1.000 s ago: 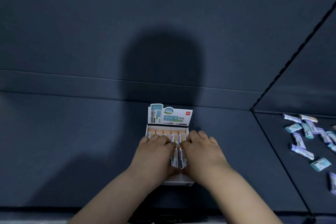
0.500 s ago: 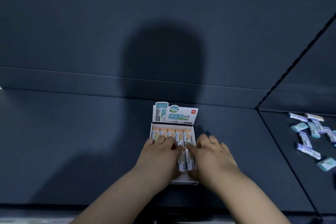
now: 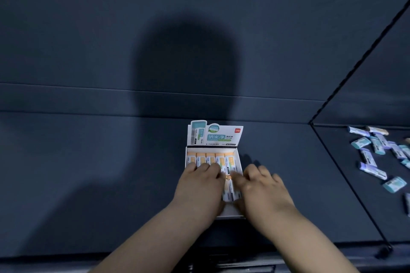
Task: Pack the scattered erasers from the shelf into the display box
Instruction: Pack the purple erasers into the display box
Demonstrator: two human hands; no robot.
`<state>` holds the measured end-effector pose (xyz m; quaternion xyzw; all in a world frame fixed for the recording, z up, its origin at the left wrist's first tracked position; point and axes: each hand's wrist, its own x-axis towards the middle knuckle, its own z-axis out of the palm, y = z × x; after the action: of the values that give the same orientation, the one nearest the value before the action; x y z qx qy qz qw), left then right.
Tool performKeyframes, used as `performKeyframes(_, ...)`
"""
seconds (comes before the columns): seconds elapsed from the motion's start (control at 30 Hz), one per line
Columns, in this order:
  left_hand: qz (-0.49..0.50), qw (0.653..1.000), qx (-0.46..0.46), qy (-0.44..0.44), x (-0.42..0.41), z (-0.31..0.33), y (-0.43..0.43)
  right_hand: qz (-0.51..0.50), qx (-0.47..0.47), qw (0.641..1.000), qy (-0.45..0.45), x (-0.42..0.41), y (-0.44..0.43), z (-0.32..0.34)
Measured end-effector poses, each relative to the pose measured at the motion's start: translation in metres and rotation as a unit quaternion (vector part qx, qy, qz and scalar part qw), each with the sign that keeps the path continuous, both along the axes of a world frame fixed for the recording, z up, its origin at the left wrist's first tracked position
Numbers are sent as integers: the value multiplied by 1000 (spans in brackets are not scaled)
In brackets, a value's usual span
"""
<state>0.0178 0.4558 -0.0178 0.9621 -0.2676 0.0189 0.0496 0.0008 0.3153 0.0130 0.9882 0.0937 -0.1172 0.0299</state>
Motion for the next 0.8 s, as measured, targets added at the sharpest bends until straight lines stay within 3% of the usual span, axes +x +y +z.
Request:
performKeyframes(0.17, -8, 1000, -27, 5, 1, 3, -1, -52, 52, 996, -40, -5, 0, -7)
performKeyframes(0.37, -24, 997, -19, 68, 3, 17, 7, -54, 66, 993, -83, -10, -2, 7)
performKeyframes(0.5, -29, 998, -47, 41, 4, 29, 10, -86, 145, 966, -196, -18, -25, 13)
performKeyframes(0.67, -71, 993, -74, -51, -8, 29, -17, -94, 167, 971, -145, -35, -58, 23)
performKeyframes(0.8, -96, 990, -76, -74, -25, 28, -56, -77, 189, 976, -79, -53, -98, 22)
